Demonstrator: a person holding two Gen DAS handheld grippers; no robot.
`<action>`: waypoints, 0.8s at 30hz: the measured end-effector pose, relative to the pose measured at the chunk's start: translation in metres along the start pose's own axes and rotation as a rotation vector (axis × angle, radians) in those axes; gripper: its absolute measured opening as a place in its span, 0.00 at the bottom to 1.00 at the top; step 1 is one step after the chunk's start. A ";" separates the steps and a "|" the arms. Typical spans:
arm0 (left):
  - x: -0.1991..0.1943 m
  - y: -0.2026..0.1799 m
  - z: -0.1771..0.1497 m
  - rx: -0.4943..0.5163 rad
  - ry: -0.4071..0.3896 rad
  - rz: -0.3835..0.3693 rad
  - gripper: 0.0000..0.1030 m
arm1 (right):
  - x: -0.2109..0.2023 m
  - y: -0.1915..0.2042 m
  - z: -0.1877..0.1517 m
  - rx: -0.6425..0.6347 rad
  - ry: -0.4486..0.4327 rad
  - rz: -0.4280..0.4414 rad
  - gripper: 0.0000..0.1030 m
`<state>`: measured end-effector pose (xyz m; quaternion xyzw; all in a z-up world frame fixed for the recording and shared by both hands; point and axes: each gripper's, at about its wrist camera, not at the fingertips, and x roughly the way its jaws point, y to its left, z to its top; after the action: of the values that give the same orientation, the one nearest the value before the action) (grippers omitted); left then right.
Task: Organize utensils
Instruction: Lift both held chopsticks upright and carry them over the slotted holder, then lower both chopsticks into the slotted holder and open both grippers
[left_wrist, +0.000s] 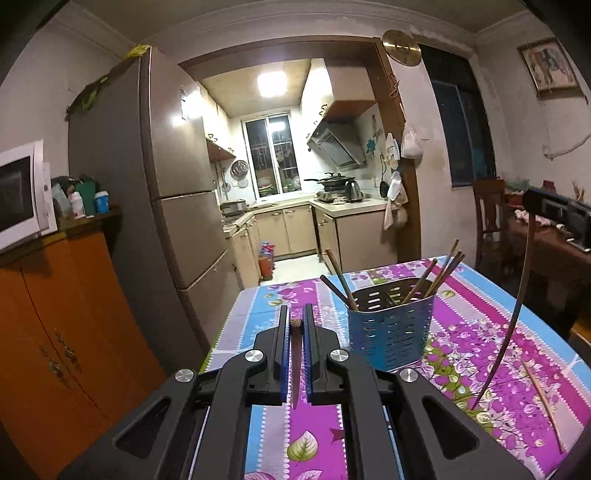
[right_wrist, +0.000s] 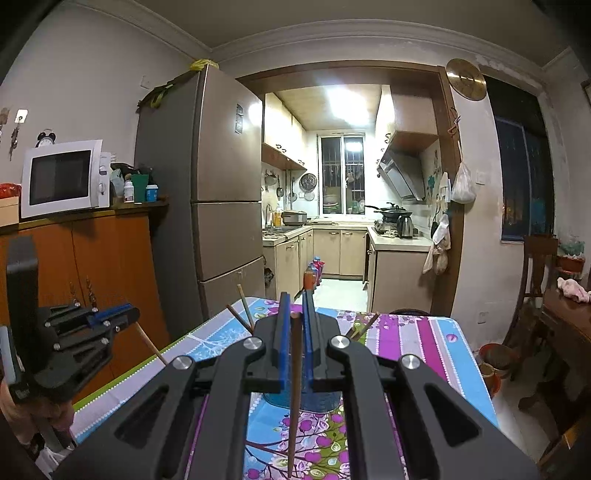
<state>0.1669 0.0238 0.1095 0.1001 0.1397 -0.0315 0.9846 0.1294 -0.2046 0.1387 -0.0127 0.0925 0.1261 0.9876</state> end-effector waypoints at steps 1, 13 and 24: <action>0.000 -0.002 0.000 0.001 0.000 0.001 0.07 | 0.000 0.000 0.000 -0.002 0.000 0.000 0.05; -0.005 -0.021 0.004 0.061 -0.031 0.040 0.07 | 0.018 0.002 0.019 -0.031 0.007 -0.004 0.05; 0.005 -0.035 0.041 0.043 -0.040 -0.102 0.07 | 0.039 0.001 0.057 -0.038 -0.021 0.000 0.05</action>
<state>0.1794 -0.0193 0.1404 0.1134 0.1240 -0.0867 0.9820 0.1764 -0.1918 0.1871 -0.0304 0.0799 0.1279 0.9881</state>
